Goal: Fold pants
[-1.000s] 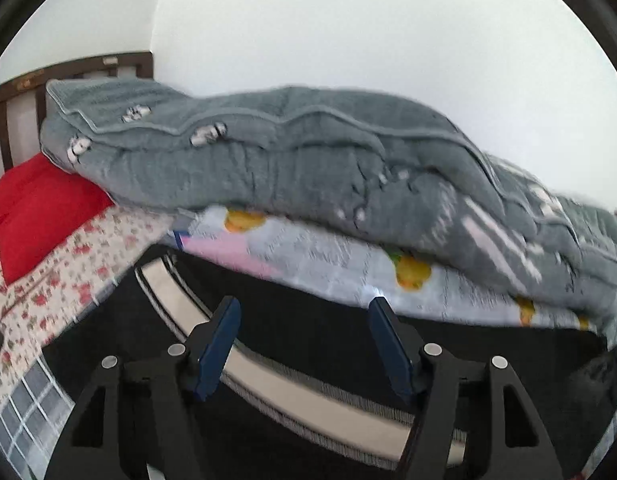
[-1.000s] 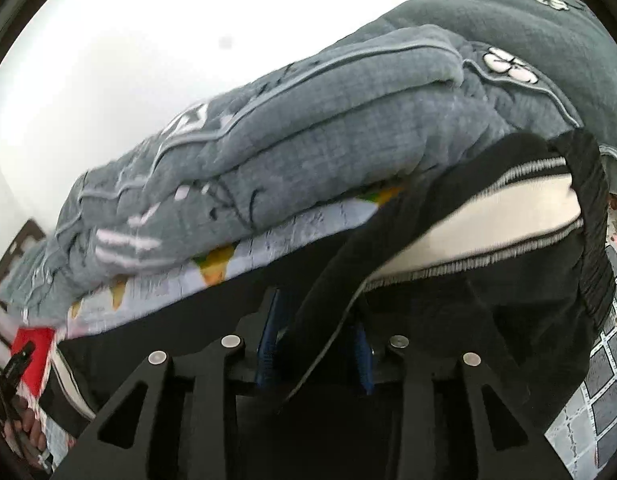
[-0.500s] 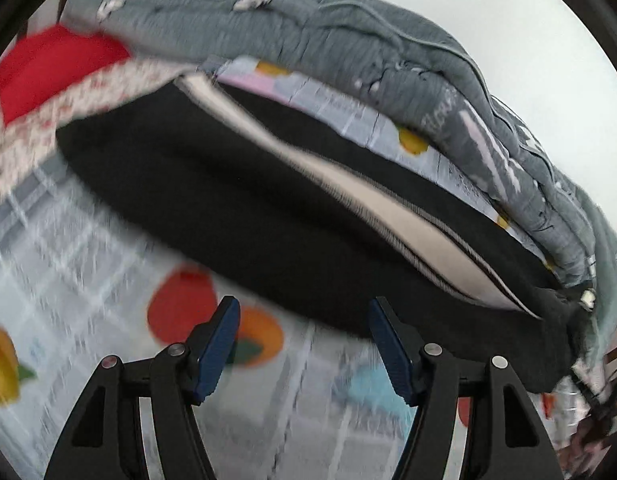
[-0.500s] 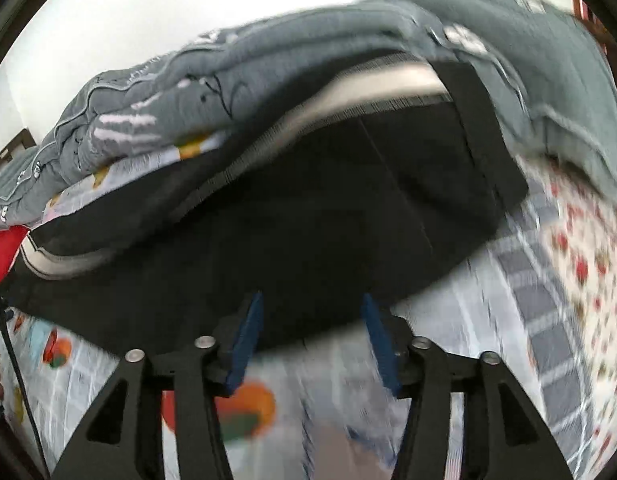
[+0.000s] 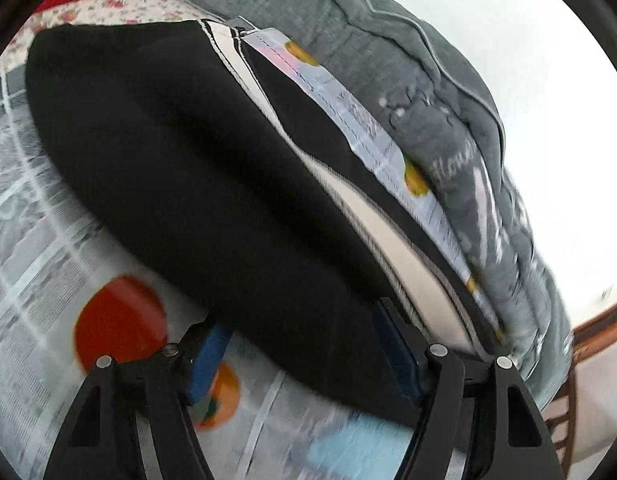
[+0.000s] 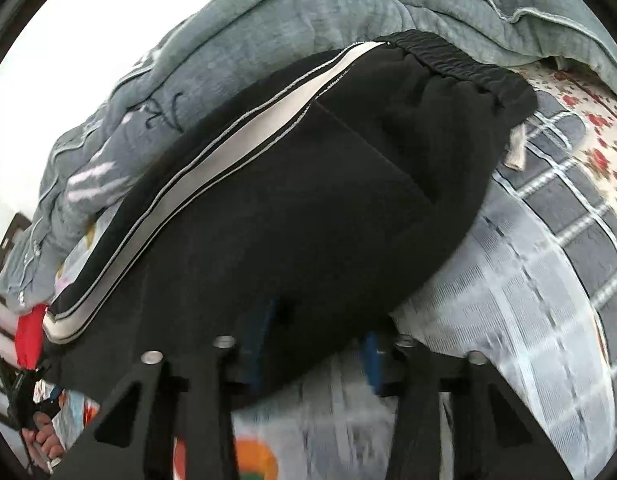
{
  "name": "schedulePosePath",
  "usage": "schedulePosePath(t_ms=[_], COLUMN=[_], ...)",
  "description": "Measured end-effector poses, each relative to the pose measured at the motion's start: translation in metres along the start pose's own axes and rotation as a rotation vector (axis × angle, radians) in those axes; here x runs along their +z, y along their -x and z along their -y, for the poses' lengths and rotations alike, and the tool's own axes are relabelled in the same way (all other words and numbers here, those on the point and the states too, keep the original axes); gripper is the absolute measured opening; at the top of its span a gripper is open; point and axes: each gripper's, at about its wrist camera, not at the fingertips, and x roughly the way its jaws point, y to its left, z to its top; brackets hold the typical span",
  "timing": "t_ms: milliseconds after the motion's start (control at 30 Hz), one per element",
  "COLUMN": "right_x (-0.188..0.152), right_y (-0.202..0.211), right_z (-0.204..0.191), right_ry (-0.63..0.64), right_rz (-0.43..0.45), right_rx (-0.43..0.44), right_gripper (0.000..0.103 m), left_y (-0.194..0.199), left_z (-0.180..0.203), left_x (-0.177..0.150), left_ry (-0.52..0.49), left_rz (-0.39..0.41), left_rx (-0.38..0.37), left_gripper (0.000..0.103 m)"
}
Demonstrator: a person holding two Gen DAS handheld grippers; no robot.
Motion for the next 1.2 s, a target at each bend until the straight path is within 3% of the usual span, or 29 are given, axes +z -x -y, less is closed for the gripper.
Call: schedulePosePath(t_ms=[133, 167, 200, 233, 300, 433, 800, 1200], right_x=[0.015, 0.018, 0.020, 0.020, 0.019, 0.008, -0.041, -0.110], right_y=[-0.016, -0.018, -0.018, -0.016, -0.006, 0.024, 0.094, 0.171], right_z=[0.001, 0.002, 0.001, 0.002, -0.002, -0.011, 0.019, 0.063], right_ry=[-0.060, -0.078, -0.087, -0.084, -0.064, 0.005, 0.029, 0.061], right_rz=[-0.002, 0.000, 0.002, 0.009, 0.060, 0.154, 0.181, 0.184], right_rx=[0.057, 0.063, 0.053, 0.046, 0.048, -0.002, -0.023, -0.044], right_gripper=[0.034, 0.031, 0.017, 0.012, 0.009, 0.006, 0.005, 0.005], left_y=[-0.013, -0.014, -0.015, -0.017, -0.012, 0.003, 0.077, 0.128], left_z=[0.005, 0.006, 0.008, 0.008, 0.005, 0.003, 0.006, -0.032], left_x=[0.011, 0.012, 0.013, 0.013, 0.011, 0.002, -0.058, -0.127], left_ry=[0.016, 0.009, 0.001, -0.007, -0.016, -0.049, -0.196, -0.168], left_rz=[0.008, 0.009, 0.012, 0.003, -0.006, 0.017, 0.023, 0.006], left_rx=[0.003, 0.020, 0.075, 0.107, 0.087, 0.079, 0.069, 0.004], left_gripper=[0.065, 0.054, 0.033, 0.026, 0.017, 0.013, 0.011, 0.010])
